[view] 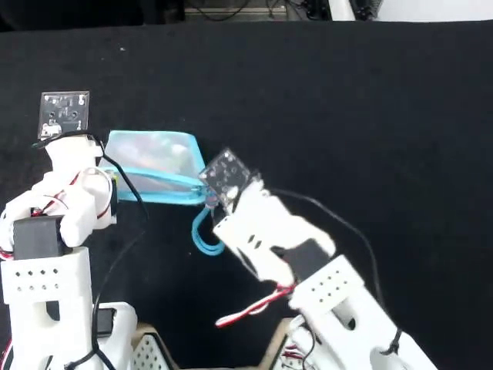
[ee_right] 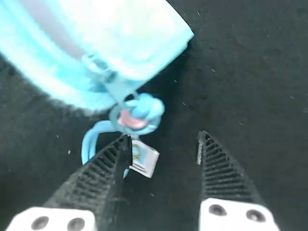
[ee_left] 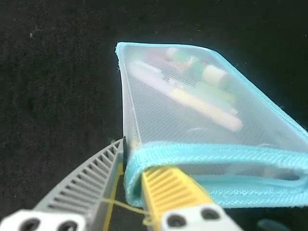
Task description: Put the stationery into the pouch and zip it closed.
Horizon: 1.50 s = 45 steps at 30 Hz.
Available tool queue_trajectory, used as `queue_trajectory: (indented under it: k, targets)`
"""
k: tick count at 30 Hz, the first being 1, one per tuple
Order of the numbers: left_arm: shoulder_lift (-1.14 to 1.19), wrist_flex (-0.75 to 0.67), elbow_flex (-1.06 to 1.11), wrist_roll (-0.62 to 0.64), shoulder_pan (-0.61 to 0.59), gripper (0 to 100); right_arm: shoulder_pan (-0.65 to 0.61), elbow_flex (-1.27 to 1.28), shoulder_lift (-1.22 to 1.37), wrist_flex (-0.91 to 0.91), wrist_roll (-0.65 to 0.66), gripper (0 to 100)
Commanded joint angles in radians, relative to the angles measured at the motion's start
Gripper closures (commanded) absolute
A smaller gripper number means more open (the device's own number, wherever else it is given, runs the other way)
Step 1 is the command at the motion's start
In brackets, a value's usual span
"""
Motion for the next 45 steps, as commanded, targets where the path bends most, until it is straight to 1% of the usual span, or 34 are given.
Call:
queue_trajectory:
  k: [1, 4, 7, 9, 13, 16, 19, 20, 21, 23, 24, 25, 27, 31, 35, 39, 43, 45]
  targets:
    - [-0.008, -0.003, -0.022, 0.005, -0.01, 97, -0.04, 0.071, -0.058, -0.161, -0.069, 78.5]
    - [-0.008, -0.003, -0.022, 0.005, -0.01, 97, -0.04, 0.117, -0.061, -0.262, -0.117, 77.5]
    - [-0.008, -0.003, -0.022, 0.005, -0.01, 97, -0.041, 0.143, -0.048, -0.338, -0.192, 71.4]
    - [-0.008, -0.003, -0.022, 0.005, -0.01, 97, -0.041, 0.145, -0.03, -0.368, -0.224, 69.8]
    - [-0.008, -0.003, -0.024, 0.005, -0.01, 97, -0.041, 0.145, 0.035, -0.445, -0.233, 73.1]
    - [-0.008, -0.003, -0.024, 0.005, -0.01, 97, -0.061, 0.14, 0.104, -0.497, -0.233, 73.7]
    - [-0.008, -0.003, -0.024, 0.005, -0.01, 97, -0.064, 0.116, 0.151, -0.502, -0.229, 74.7]
    - [-0.008, -0.003, -0.022, 0.005, -0.01, 97, -0.06, 0.108, 0.153, -0.499, -0.227, 77.8]
    - [-0.008, -0.003, -0.021, 0.005, -0.01, 97, -0.055, 0.097, 0.147, -0.485, -0.224, 83.0]
    - [-0.008, -0.003, -0.021, 0.005, -0.01, 97, -0.037, 0.091, 0.108, -0.457, -0.184, 96.6]
    - [-0.008, -0.003, -0.019, 0.005, -0.01, 97, -0.028, 0.096, 0.074, -0.443, -0.16, 99.4]
    - [-0.008, -0.003, -0.019, 0.005, -0.01, 97, -0.017, 0.099, 0.031, -0.414, -0.146, 96.6]
    - [-0.008, -0.003, -0.018, 0.005, -0.005, 97, 0.003, 0.093, -0.073, -0.318, -0.13, 99.0]
    - [-0.008, -0.005, -0.025, 0.008, -0.002, 97, 0.041, 0.073, -0.32, -0.135, -0.129, 98.8]
    - [-0.008, -0.044, -0.025, 0.011, -0.002, 97, 0.051, 0.062, -0.481, -0.04, -0.127, 98.8]
    - [-0.008, -0.058, -0.042, 0.011, 0.018, 97, 0.048, 0.01, -0.469, -0.017, -0.127, 98.8]
    - [0.003, -0.012, -0.091, 0.005, 0.124, 97, 0.046, -0.117, -0.363, -0.003, -0.129, 98.8]
    - [0.003, -0.006, -0.114, 0.003, 0.17, 96, 0.044, -0.202, -0.295, 0.043, -0.129, 98.8]
